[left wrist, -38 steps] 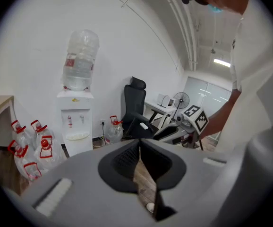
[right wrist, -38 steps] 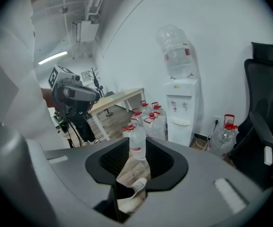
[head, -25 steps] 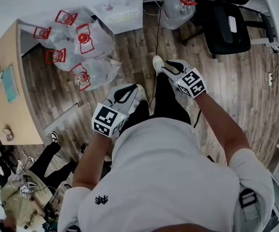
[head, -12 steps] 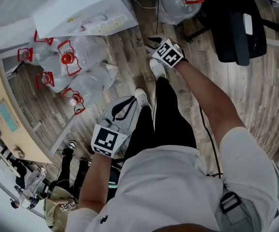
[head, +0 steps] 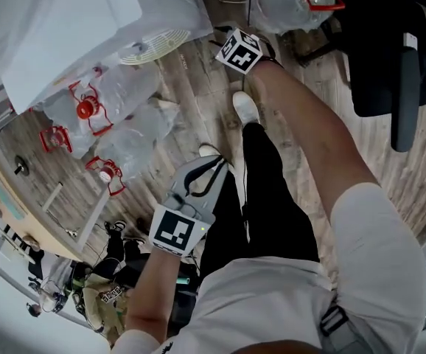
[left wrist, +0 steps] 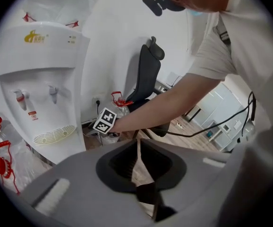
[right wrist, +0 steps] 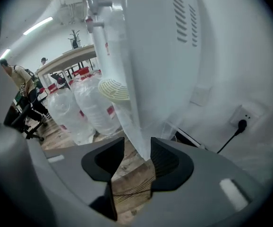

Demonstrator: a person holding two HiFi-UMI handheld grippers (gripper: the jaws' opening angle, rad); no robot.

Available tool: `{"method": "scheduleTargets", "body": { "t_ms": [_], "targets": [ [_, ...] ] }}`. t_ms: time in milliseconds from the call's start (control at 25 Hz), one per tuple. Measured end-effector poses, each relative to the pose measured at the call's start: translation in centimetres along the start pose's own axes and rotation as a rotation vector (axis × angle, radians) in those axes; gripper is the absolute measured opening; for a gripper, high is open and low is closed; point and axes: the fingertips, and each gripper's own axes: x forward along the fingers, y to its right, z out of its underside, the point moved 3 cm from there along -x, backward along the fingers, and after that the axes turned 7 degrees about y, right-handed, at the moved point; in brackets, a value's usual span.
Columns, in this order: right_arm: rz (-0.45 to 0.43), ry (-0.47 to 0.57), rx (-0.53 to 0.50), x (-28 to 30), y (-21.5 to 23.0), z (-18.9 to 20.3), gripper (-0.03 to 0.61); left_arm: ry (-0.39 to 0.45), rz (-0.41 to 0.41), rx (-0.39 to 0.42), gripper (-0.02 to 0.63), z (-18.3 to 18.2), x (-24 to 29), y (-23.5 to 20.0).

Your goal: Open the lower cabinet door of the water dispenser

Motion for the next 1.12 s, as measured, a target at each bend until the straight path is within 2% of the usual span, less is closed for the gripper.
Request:
{"method": "scheduleTargets", "body": {
  "t_ms": [240,480,640,800,880,1120],
  "targets": [
    [-0.019,-0.036,-0.121,4.9,3.8,0.0,0.162,-0.001,0.004,-0.040,0.057,0.6,2.1,-2.9],
    [-0.063,-0.078,-0.235,7.2,3.2,0.0,0.169,0.007,-0.007,-0.058,0.057,0.9,2.0,-4.5],
    [-0.037,-0.080,-0.220,7.3,3.3,0.0,0.167,0.015,-0.009,-0.066,0.057,1.4,1.4,-4.7],
    [-0.005,-0.108,-0.268,7.2,3.2,0.1,0.164,0.030,-0.015,-0.074,0.057,1.9,0.8,-4.9],
    [0.005,-0.107,-0.246,7.2,3.0,0.2,0.144,0.038,-0.020,-0.080,0.057,2.2,0.4,-5.0],
    [0.070,-0.102,-0.176,7.0,2.7,0.3,0.141,0.059,-0.012,-0.061,0.057,2.5,-1.1,-4.4]
  ]
}}
